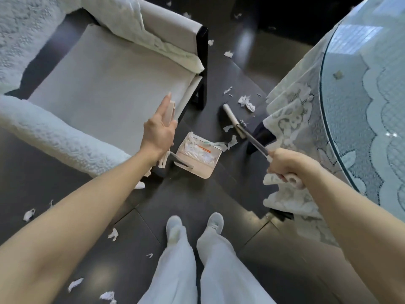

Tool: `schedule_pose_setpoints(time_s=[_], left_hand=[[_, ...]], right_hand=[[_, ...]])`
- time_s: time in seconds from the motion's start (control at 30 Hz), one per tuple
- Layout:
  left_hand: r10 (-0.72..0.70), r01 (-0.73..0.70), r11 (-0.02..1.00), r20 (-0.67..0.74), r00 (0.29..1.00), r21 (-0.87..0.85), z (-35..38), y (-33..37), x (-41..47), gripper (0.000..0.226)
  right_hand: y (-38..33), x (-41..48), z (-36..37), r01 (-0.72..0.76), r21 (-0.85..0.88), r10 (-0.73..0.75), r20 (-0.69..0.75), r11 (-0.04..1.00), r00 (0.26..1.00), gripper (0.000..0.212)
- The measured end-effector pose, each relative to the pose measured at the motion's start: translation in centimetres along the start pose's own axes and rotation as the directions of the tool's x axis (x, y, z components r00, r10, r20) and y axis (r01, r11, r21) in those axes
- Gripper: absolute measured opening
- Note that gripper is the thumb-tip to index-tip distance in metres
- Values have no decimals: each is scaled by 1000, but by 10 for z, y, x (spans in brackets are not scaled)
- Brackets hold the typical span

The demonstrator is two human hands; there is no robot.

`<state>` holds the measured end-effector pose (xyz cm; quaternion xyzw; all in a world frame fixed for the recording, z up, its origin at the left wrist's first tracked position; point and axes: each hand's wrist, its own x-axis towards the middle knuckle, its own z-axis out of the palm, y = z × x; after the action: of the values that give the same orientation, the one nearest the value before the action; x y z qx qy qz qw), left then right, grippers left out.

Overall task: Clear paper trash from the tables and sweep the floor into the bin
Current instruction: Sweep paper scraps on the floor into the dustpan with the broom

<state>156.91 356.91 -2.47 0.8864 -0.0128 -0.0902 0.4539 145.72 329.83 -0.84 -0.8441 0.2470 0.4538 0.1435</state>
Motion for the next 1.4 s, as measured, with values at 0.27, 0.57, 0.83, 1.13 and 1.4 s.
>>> schedule_pose_setpoints(time_s=[0.27, 0.57, 0.83, 1.13, 1.4], left_hand=[[104, -105, 994, 260, 960, -10, 24, 26, 9, 66], [121, -119, 993, 273, 954, -25, 14, 26, 37, 68], [161, -147, 987, 289, 944, -66, 2, 23, 63, 67], [203, -196, 979, 272, 941, -55, 18, 42, 129, 66], [164, -167, 986, 256, 952, -13, 30, 70, 190, 67]], right_hand=[[-7, -20, 2, -3, 307, -36, 122, 952, 992, 52], [-11, -85, -1, -150, 577, -14, 271, 803, 963, 66], [-26, -112, -34, -132, 695, 54, 133, 707, 990, 65], [-42, -46, -101, -114, 644, 172, -28, 756, 985, 40], [-55, 67, -186, -238, 168, 248, -43, 957, 968, 34]])
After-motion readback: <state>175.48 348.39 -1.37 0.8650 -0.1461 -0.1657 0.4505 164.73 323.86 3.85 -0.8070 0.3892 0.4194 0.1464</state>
